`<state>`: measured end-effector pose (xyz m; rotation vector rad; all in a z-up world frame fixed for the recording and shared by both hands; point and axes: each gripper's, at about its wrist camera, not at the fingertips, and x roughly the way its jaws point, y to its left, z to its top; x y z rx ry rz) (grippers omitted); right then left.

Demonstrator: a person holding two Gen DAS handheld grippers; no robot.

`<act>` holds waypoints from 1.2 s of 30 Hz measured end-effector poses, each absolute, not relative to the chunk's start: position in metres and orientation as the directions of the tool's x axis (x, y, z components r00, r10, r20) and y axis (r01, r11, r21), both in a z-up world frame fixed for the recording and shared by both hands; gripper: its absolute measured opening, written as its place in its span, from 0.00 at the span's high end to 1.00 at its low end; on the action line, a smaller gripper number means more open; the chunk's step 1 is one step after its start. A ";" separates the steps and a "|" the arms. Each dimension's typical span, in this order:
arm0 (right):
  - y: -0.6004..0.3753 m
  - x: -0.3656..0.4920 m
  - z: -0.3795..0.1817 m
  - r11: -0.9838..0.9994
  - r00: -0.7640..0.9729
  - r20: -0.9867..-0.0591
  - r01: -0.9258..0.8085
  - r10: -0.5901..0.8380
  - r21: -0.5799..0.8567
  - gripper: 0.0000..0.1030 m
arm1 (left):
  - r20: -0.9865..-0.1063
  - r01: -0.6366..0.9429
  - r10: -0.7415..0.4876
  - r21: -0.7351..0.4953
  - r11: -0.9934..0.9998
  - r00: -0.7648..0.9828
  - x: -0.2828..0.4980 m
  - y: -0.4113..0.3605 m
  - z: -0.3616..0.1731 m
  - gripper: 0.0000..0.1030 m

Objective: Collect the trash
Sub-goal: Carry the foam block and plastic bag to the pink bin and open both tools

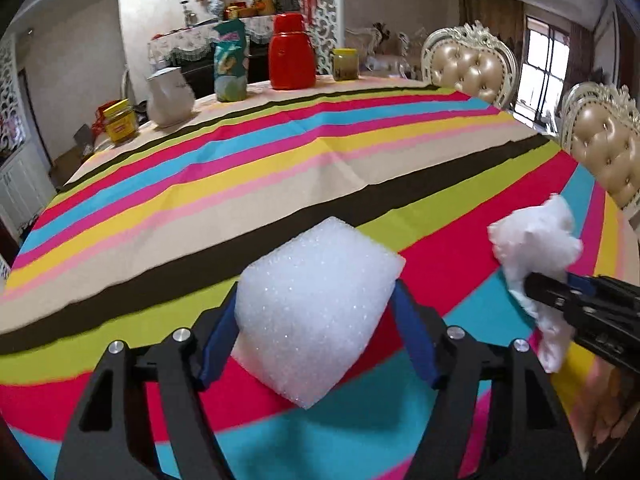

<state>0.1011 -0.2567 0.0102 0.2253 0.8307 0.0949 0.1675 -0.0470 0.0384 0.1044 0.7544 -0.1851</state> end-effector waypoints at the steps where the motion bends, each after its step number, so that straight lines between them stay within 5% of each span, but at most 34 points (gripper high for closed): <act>1: -0.255 0.101 0.011 0.973 0.673 -0.720 0.001 0.169 0.230 0.66 | -0.686 0.192 -0.127 0.020 0.981 0.716 0.162 -0.046 0.040 0.32; 18: -0.233 0.103 0.012 0.995 0.667 -0.740 -0.011 0.082 0.100 0.66 | -0.648 0.147 -0.111 0.002 0.989 0.754 0.126 -0.039 0.052 0.31; 36: -0.240 -0.016 0.044 0.988 0.743 -0.656 -0.149 0.135 0.035 0.66 | -0.601 0.194 -0.150 0.008 0.981 0.785 0.034 -0.061 0.065 0.29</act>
